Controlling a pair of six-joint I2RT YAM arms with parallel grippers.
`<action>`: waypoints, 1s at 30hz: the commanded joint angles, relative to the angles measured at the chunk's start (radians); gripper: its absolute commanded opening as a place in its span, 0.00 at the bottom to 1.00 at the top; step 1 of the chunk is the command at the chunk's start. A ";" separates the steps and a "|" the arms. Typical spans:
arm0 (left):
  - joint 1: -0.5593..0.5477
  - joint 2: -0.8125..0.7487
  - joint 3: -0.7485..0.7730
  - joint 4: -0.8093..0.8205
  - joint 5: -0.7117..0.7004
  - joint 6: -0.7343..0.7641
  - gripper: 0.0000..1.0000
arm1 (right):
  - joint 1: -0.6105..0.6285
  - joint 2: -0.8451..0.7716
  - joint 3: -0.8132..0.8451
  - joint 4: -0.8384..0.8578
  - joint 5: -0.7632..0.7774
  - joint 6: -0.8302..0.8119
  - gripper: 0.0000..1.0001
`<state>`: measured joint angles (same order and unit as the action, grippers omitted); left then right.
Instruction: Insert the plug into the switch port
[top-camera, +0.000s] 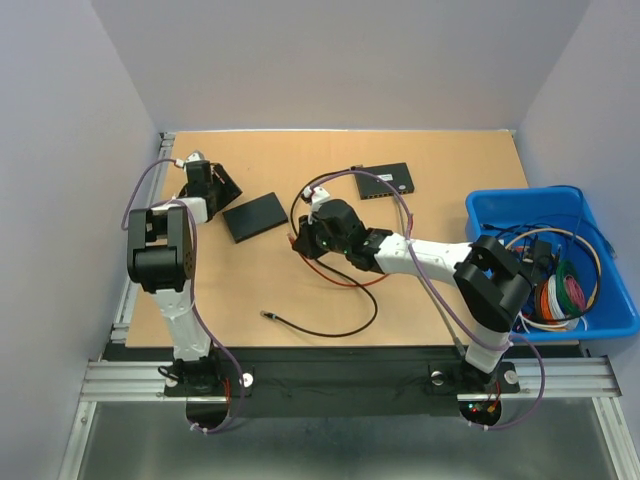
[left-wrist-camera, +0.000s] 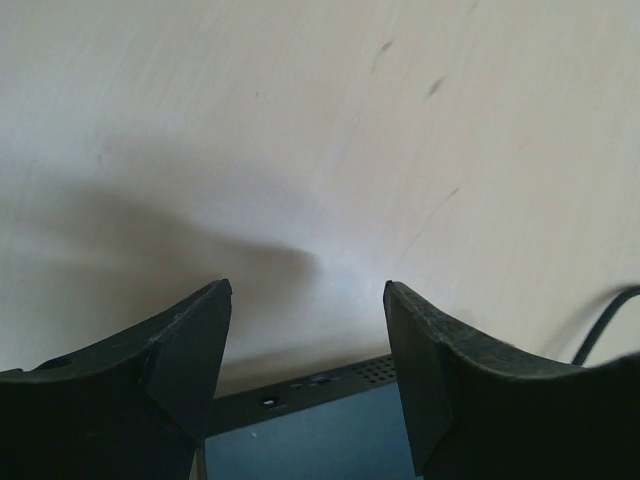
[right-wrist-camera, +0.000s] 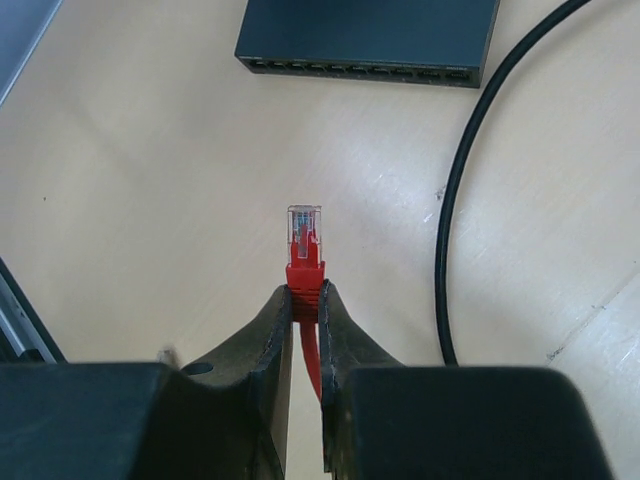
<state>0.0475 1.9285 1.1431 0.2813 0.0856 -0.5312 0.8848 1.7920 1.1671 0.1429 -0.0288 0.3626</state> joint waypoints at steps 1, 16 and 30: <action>0.009 0.035 0.055 -0.045 0.054 0.057 0.72 | 0.006 0.003 -0.024 0.023 -0.010 -0.011 0.00; -0.126 -0.190 -0.241 -0.071 -0.075 -0.009 0.79 | 0.003 0.020 -0.032 0.020 0.012 -0.008 0.00; -0.199 -0.189 -0.206 -0.030 -0.090 0.048 0.78 | 0.005 0.069 -0.014 -0.035 0.023 -0.043 0.00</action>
<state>-0.1490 1.7355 0.8970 0.2344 0.0055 -0.5240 0.8848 1.8252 1.1305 0.1234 -0.0246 0.3534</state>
